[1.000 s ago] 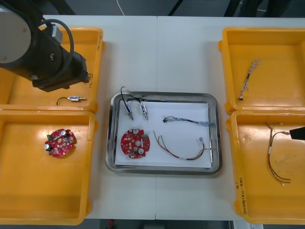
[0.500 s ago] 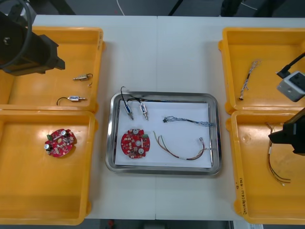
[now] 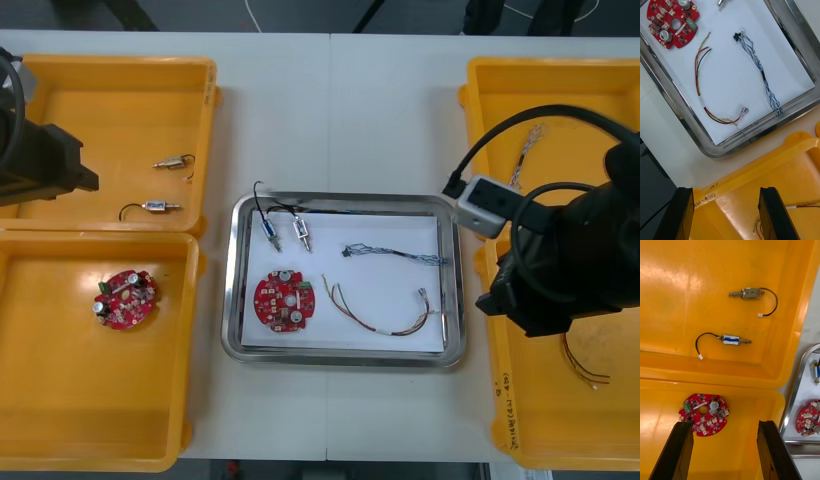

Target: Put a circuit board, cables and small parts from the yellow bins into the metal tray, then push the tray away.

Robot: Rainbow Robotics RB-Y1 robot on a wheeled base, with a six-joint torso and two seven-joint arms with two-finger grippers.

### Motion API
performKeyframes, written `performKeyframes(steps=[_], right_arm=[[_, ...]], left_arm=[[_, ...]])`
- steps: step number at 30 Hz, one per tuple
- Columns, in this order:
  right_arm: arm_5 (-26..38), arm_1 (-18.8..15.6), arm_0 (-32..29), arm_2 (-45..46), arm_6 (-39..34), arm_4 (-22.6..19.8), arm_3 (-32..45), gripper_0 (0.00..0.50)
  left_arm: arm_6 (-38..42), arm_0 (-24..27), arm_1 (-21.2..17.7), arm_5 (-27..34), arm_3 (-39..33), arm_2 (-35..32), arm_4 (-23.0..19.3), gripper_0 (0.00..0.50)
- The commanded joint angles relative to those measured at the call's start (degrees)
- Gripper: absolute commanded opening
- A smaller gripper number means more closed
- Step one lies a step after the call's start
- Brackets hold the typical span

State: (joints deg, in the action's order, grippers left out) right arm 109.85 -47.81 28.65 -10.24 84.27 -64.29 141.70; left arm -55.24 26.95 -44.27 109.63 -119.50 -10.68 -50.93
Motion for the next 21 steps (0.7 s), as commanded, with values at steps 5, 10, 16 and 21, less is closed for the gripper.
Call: performKeyframes(steps=[5,10,16,21], right_arm=[[0.2,3.7,9.7,-17.1,0.6,4.8,-1.6,0.5],[-0.2,7.1,12.2,-24.5,1.8,9.7,-3.0,0.5],[-3.5,11.1,15.0,-34.2,3.0,15.1,-6.6,0.5],[-9.7,12.3,16.0,-41.1,3.5,20.5,-8.7,0.5]], left_arm=[[-9.7,-6.7,-5.6,0.4,-3.4,-4.7,-2.9,0.5],[-12.4,-9.4,-7.2,0.4,-4.2,-5.6,-3.3,0.5],[-16.3,-13.1,-8.8,0.4,-4.9,-7.3,-4.2,0.5],[-16.7,-14.3,-9.2,0.4,-4.9,-7.3,-4.3,0.5]])
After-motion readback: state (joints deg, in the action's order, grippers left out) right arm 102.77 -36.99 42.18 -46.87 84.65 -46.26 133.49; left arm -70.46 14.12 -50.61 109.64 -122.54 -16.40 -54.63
